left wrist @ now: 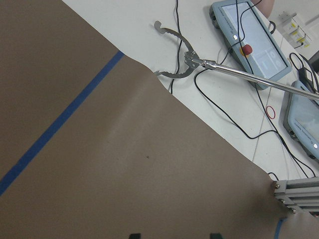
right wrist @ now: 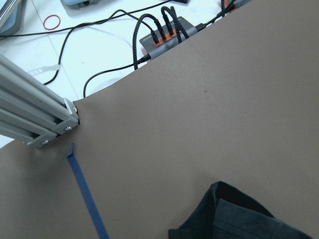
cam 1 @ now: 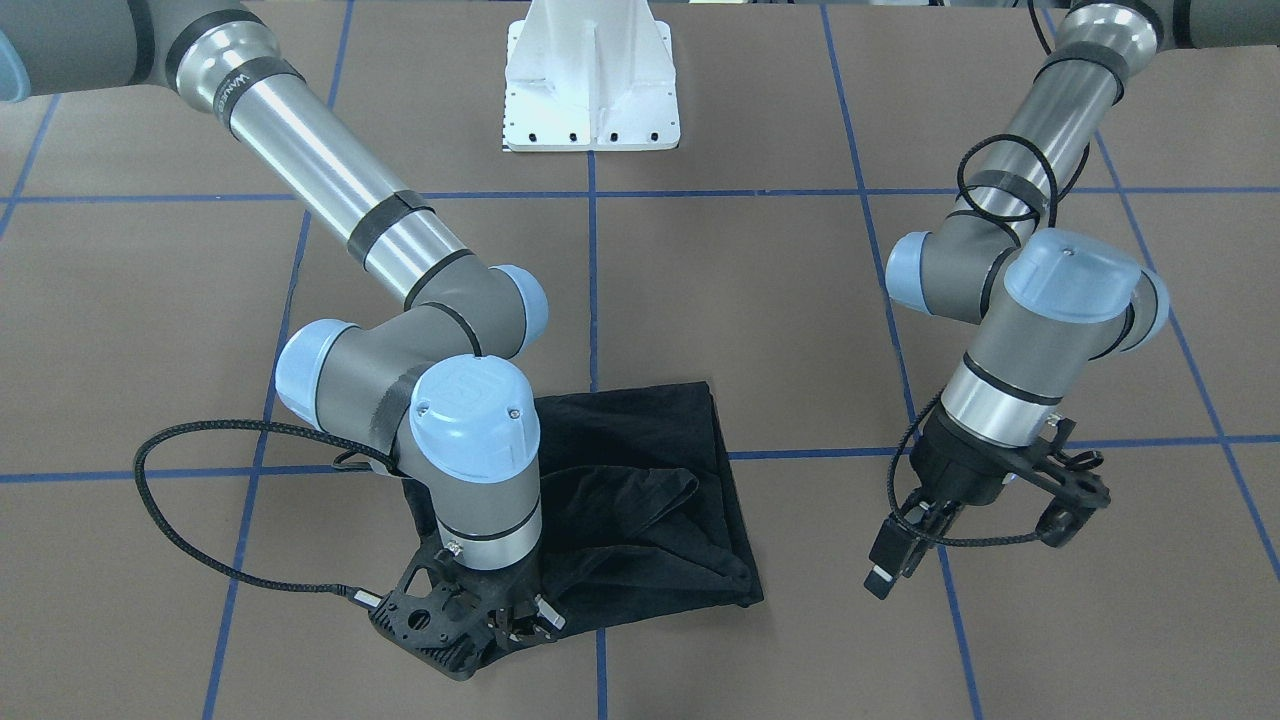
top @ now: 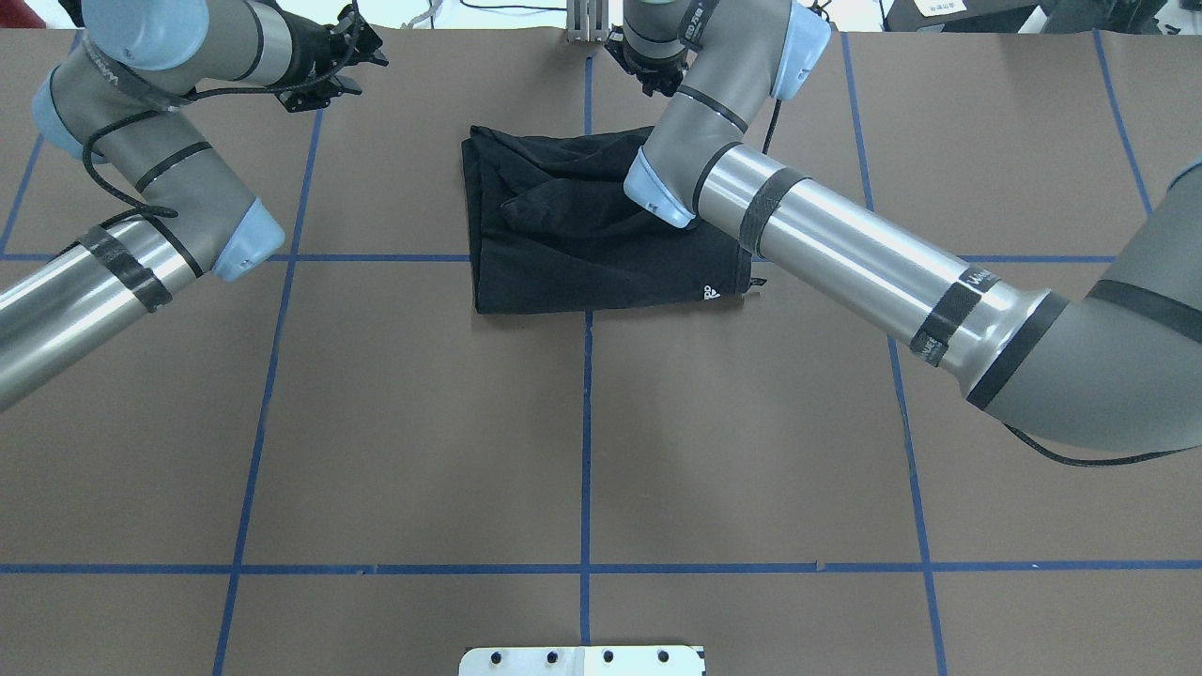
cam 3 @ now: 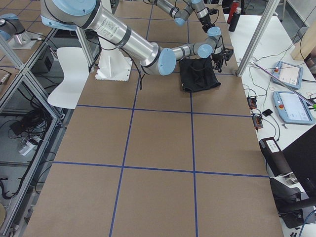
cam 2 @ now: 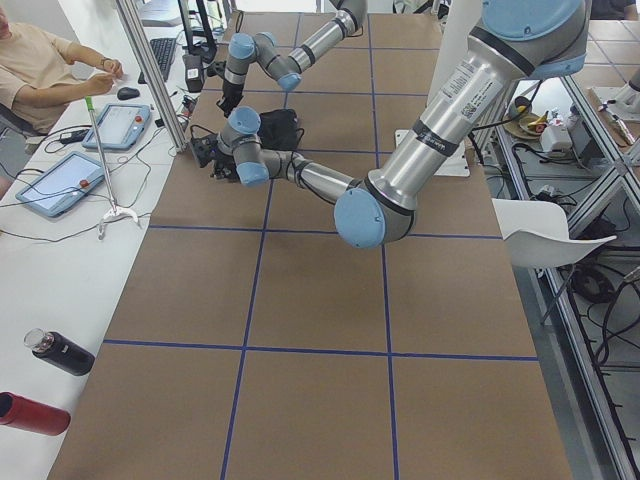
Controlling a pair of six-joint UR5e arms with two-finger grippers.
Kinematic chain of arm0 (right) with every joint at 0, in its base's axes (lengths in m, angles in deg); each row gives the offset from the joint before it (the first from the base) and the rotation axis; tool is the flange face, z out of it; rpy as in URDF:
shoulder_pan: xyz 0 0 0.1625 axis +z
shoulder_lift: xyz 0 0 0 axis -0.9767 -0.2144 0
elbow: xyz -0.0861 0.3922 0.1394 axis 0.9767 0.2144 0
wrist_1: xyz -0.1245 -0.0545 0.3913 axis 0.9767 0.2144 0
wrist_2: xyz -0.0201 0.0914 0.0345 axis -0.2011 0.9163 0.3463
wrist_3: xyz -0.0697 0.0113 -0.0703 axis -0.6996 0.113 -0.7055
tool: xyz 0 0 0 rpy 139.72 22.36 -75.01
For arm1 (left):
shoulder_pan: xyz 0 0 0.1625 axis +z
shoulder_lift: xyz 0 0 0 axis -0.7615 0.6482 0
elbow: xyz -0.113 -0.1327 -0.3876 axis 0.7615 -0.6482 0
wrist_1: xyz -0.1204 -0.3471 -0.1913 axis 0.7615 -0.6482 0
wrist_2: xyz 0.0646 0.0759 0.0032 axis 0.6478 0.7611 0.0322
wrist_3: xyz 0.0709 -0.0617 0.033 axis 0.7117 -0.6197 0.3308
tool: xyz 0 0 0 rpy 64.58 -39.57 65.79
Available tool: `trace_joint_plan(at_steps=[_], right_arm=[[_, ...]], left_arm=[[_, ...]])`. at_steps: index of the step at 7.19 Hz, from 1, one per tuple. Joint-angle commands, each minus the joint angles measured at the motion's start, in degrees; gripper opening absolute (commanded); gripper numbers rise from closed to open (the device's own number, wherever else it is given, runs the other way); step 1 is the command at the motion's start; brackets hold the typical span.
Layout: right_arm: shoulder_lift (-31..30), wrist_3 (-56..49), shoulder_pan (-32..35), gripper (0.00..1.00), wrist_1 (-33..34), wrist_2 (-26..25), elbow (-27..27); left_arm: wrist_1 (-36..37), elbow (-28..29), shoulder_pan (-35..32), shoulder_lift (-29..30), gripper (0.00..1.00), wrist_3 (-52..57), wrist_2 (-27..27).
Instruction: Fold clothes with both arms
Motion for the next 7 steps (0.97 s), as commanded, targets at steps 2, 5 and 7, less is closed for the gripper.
trace_joint_plan(at_steps=[2, 5, 7], right_arm=[[-9.7, -5.7, 1.6, 0.00, 7.5, 7.0, -16.1], [-19.1, -12.7, 6.8, 0.00, 7.8, 13.5, -23.9], [-25.9, -17.5, 11.2, 0.11, 7.8, 18.0, -29.5]], left_arm=[[1.7, -5.0, 3.2, -1.2, 0.53, 0.2, -2.3], [4.7, -7.8, 8.2, 0.0, 0.00, 0.1, -2.4], [9.0, -8.0, 12.1, 2.5, 0.00, 0.1, -2.2]])
